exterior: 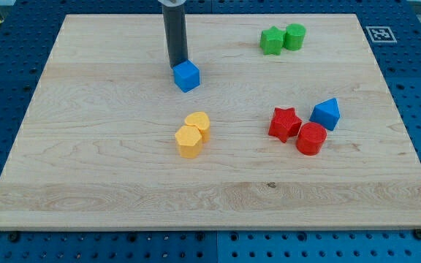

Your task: Slide the blue cube closer to the blue triangle

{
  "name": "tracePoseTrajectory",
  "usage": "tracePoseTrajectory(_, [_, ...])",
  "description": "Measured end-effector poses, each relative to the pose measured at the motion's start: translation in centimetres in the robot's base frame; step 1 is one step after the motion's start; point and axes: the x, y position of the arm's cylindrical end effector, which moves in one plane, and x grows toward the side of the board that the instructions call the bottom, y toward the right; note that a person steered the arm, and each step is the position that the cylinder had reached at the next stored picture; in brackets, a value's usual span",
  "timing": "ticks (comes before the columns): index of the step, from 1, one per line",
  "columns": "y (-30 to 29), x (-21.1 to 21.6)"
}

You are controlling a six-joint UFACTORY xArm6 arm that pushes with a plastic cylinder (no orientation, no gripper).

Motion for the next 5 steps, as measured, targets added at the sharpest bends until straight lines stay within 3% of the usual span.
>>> tracePoseTrajectory(5, [-0.4, 5.7])
